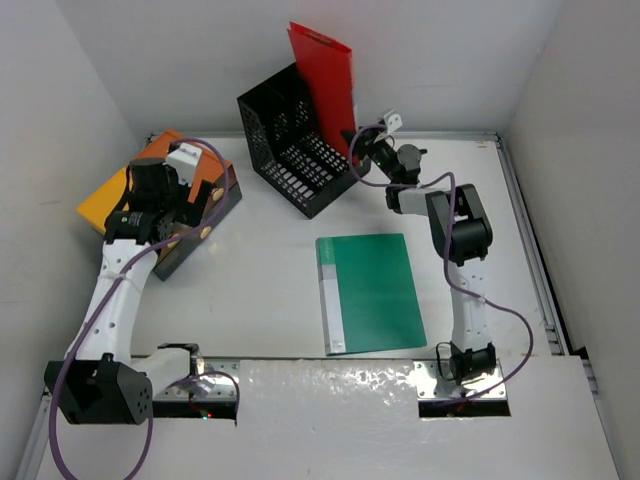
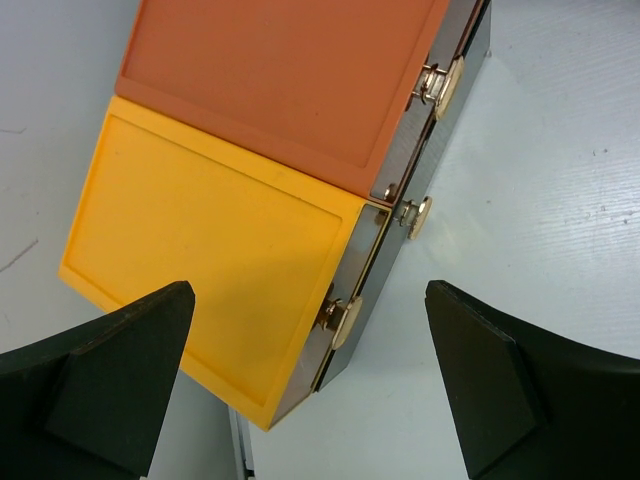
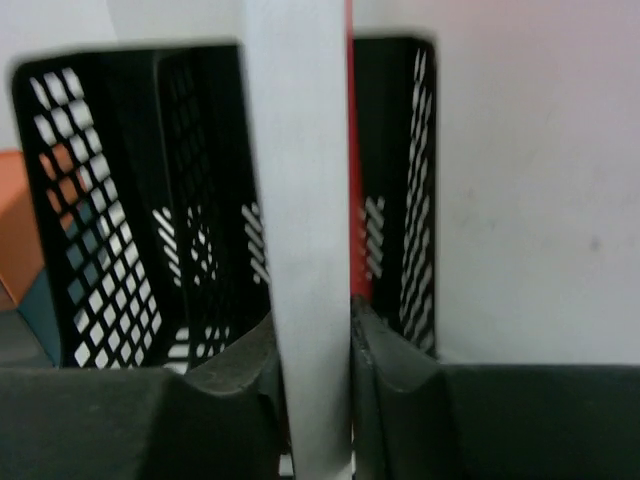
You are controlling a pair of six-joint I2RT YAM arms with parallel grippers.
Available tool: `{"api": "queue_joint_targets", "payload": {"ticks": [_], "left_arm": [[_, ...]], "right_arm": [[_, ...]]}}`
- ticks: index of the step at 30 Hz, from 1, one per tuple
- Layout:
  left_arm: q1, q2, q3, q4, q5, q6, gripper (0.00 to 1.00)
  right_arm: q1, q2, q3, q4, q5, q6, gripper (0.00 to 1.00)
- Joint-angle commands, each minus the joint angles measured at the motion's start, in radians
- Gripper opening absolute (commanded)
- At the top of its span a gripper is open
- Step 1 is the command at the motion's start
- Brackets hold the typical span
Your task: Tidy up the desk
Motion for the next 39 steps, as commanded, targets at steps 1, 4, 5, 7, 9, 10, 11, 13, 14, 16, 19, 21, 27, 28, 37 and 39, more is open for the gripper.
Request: {"api": "queue_joint_targets", "payload": {"ticks": [1,4,5,7,9,10,11,13,14,16,19,21,27,28,37,39], "left_arm": [[0.013,-0.001,0.016,0.044,0.004,-0.006,1.00],[0.014,0.001,0.015,0.044,0.004,-0.003,1.00],[0.014,0.001,0.013,0.044,0.006,-0.001,1.00],[0.016,0.002,0.010,0.045,0.007,0.000,1.00],[0.014,0.002,0.009,0.045,0.011,0.002,1.00],[0.014,0.002,0.009,0.044,0.012,0.003,1.00],[0.014,0.001,0.007,0.044,0.015,0.005,1.00],[0.014,0.001,0.006,0.045,0.015,0.006,1.00],[0.014,-0.002,0.003,0.045,0.015,0.008,1.00],[0.014,-0.007,0.000,0.045,0.017,0.010,1.00],[0.016,-0.015,-0.007,0.044,0.021,0.013,1.00],[0.014,-0.018,-0.008,0.044,0.015,0.016,1.00],[0.014,-0.024,-0.010,0.042,0.021,0.017,1.00],[0.014,-0.024,-0.011,0.042,0.021,0.017,1.00],[0.014,-0.027,-0.014,0.038,0.038,0.028,1.00],[0.014,-0.025,-0.013,0.033,0.040,0.029,1.00]], "right_arm": [[0.009,0.031,0.045,0.089,-0.024,-0.027,0.34],[0.008,-0.005,0.006,0.072,-0.058,-0.047,0.54],[0.008,-0.040,-0.015,0.052,-0.067,-0.067,0.57],[0.006,-0.076,-0.020,-0.026,-0.085,-0.103,0.64],[0.006,-0.125,-0.012,-0.080,-0.085,-0.123,0.66],[0.006,-0.140,-0.004,-0.131,-0.078,-0.133,0.67],[0.008,-0.153,0.020,-0.158,-0.069,-0.136,0.68],[0.008,-0.170,0.069,-0.274,-0.052,-0.142,0.68],[0.008,-0.168,0.139,-0.319,-0.045,-0.142,0.67],[0.006,-0.141,0.219,-0.409,-0.042,-0.143,0.67],[0.013,-0.099,0.331,-0.512,-0.036,-0.121,0.66],[0.017,-0.091,0.353,-0.511,-0.027,-0.108,0.62],[0.025,-0.052,0.436,-0.519,-0.029,-0.087,0.09],[0.026,-0.051,0.443,-0.514,-0.032,-0.078,0.00],[0.028,-0.094,0.430,-0.244,-0.018,-0.045,0.00],[0.026,-0.091,0.436,-0.197,-0.022,-0.058,0.00]]}}
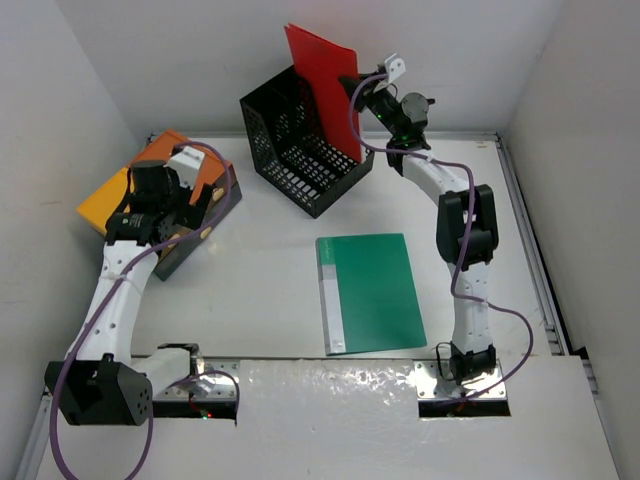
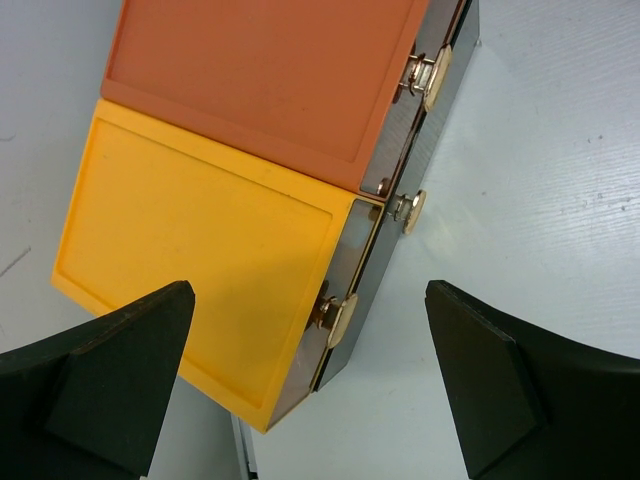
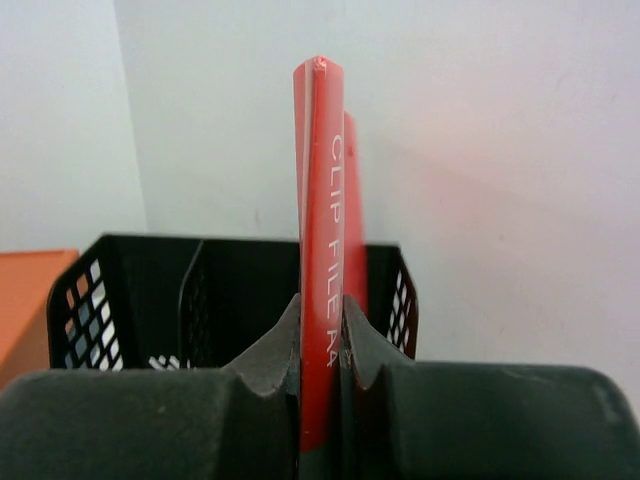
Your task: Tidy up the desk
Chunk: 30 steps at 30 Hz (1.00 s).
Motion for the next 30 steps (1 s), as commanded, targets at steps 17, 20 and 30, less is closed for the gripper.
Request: {"api": "queue_joint_targets", "payload": {"ticks": [17,20,30], "left_arm": [[0.012,-0.009,0.011,0.012,0.013,0.025,1.00],[0.014,-0.012,0.017,0.002,0.015,0.025,1.00],[0.012,-0.011,0.015,0.003,0.023,0.022,1.00]], "right_arm": [[-0.036,0.205,0.051,0.508,-0.100,0.096,0.00],[-0.042,0.210,0.005,0.536,-0.125,0.108,0.00],[0.009,0.063,-0.410,0.616,0.011,0.129,0.00]]}}
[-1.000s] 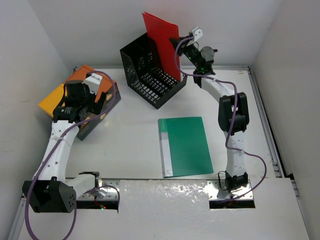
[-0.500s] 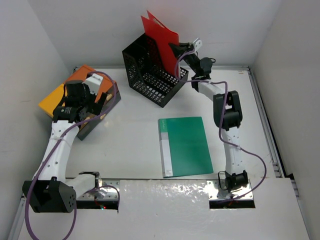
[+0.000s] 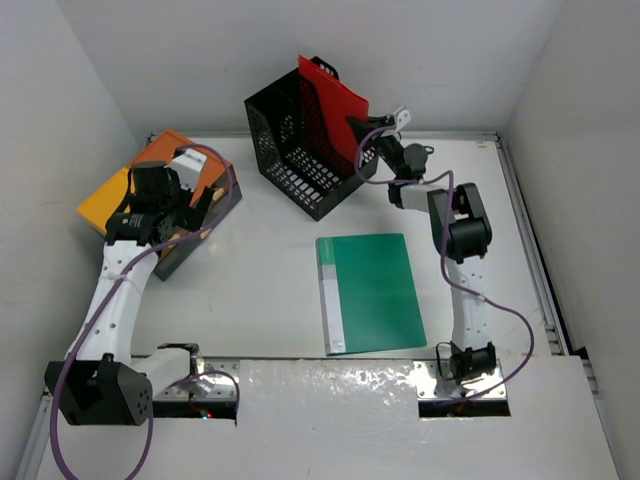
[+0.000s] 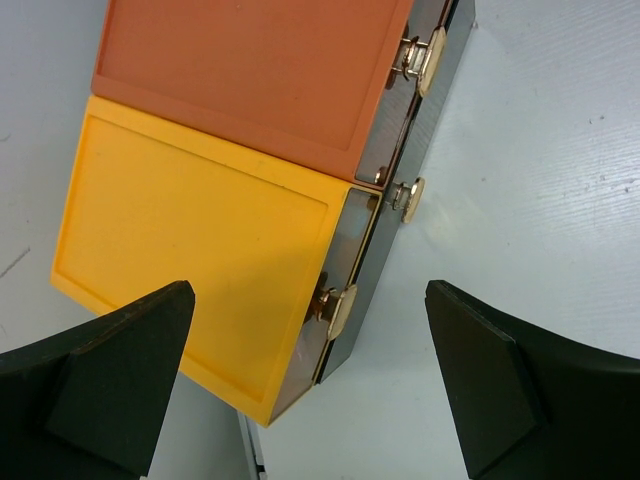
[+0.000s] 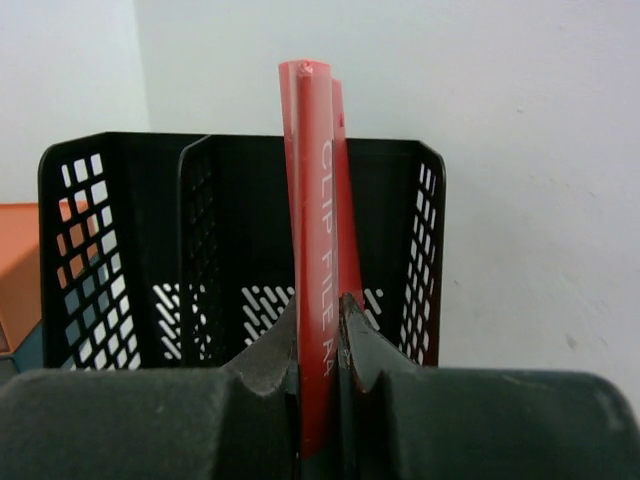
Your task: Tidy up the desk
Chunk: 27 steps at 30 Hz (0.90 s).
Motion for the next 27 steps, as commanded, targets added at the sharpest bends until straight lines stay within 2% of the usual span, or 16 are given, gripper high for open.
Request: {"api": "queue_joint_targets", "payload": {"ticks": [1,3,8,12,14,15,17,18,19,20,21,22,24,25,27], "left_arm": [[0.012,-0.009,0.019,0.026,0.018,-0.005,1.00],[0.012,-0.009,0.025,0.024,0.028,-0.008,1.00],[0.012,-0.023,0.025,0.018,0.038,-0.008,1.00],[0.012,-0.032,0.020,0.015,0.041,-0.008,1.00],[0.012,-0.037,0.020,0.012,0.045,-0.008,1.00],[0.012,-0.040,0.020,0.009,0.048,-0.008,1.00],[0.012,-0.042,0.019,0.008,0.065,-0.006,1.00],[0.012,-0.039,0.017,0.005,0.071,-0.006,1.00],[0.012,-0.034,0.019,0.003,0.073,-0.005,1.00],[0.012,-0.029,0.022,0.003,0.067,-0.002,1.00],[0.012,-0.019,0.031,-0.005,0.061,0.000,0.99],[0.012,-0.014,0.038,-0.012,0.061,0.009,0.99],[0.011,-0.005,0.057,-0.035,0.087,0.015,0.98],[0.011,-0.002,0.068,-0.046,0.102,0.027,0.98],[0.002,0.006,0.097,-0.084,0.183,0.044,0.95]], "right_arm": [[0.065,-0.129,-0.209,0.071,0.115,-0.036,0.00],[0.099,-0.197,-0.299,0.023,0.221,-0.101,0.00],[0.116,-0.226,-0.339,-0.029,0.295,-0.037,0.00],[0.152,-0.238,-0.359,-0.071,0.336,-0.104,0.00],[0.140,-0.255,-0.380,-0.078,0.390,-0.086,0.01],[0.130,-0.280,-0.383,-0.087,0.389,-0.074,0.23],[0.097,-0.315,-0.400,-0.135,0.367,-0.048,0.45],[0.090,-0.340,-0.405,-0.161,0.357,-0.051,0.64],[0.080,-0.393,-0.411,-0.243,0.349,-0.066,0.75],[0.071,-0.422,-0.409,-0.302,0.331,-0.084,0.90],[0.068,-0.454,-0.405,-0.368,0.321,-0.107,0.99],[0.070,-0.522,-0.393,-0.531,0.320,-0.158,0.99],[0.068,-0.592,-0.380,-0.703,0.344,-0.187,0.99],[0.065,-0.664,-0.379,-0.867,0.356,-0.203,0.99],[0.063,-0.740,-0.405,-1.088,0.398,-0.221,0.99]]}}
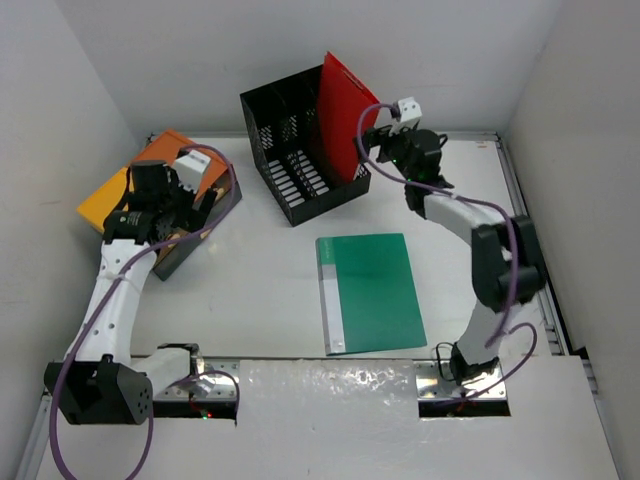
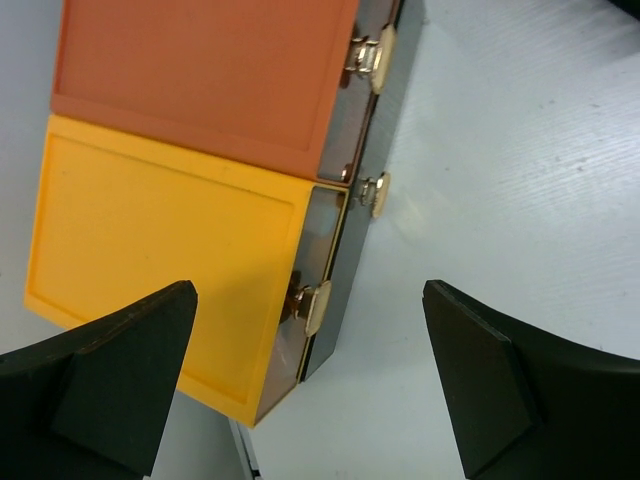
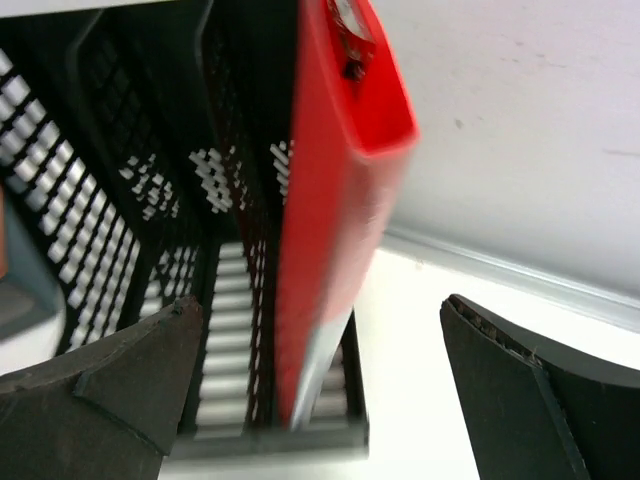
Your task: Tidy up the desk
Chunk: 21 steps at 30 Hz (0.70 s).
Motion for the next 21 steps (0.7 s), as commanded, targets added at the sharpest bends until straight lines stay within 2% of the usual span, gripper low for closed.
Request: {"api": "queue_joint_targets", "payload": {"ticks": [1,3,6,8,9,10,14,15,16,18,21], "left_arm": [[-0.012,0.010,0.081,-0.041,0.106,0.038,0.93],[-0.044,0.011,0.092,-0.057,0.086,0.052,0.93],[-0.060,0.007,0.082,-0.052,0.094,0.077,0.92],[-0.060,0.005,0.073,-0.048,0.131,0.081,0.92],[-0.060,0.004,0.063,-0.046,0.146,0.081,0.92],[-0.060,-0.001,0.053,-0.043,0.164,0.078,0.92],[-0.060,-0.067,-0.031,-0.026,0.191,0.069,0.92],[-0.060,-0.084,-0.045,-0.022,0.191,0.063,0.92],[-0.060,-0.097,-0.062,-0.018,0.198,0.060,0.92],[-0.058,-0.143,-0.094,-0.015,0.215,0.057,0.92],[-0.058,-0.182,-0.112,-0.020,0.234,0.046,0.92]], "right_arm": [[0.009,-0.225,-0.007,-0.442,0.060,-0.066,0.99],[0.007,-0.296,-0.054,-0.539,0.109,-0.081,0.99],[0.026,-0.411,-0.157,-0.691,0.091,-0.116,0.99],[0.122,-0.463,-0.238,-0.774,0.067,-0.173,0.99],[0.176,-0.513,-0.292,-0.822,0.111,-0.270,0.99],[0.310,-0.543,-0.320,-0.843,0.160,-0.308,0.98],[0.623,-0.701,-0.485,-0.881,0.342,-0.353,0.90],[0.680,-0.751,-0.557,-0.869,0.379,-0.338,0.86],[0.793,-0.768,-0.594,-0.852,0.471,-0.324,0.83],[0.894,-0.758,-0.665,-0.832,0.542,-0.267,0.75],[1.137,-0.674,-0.656,-0.879,0.637,-0.209,0.76]]}}
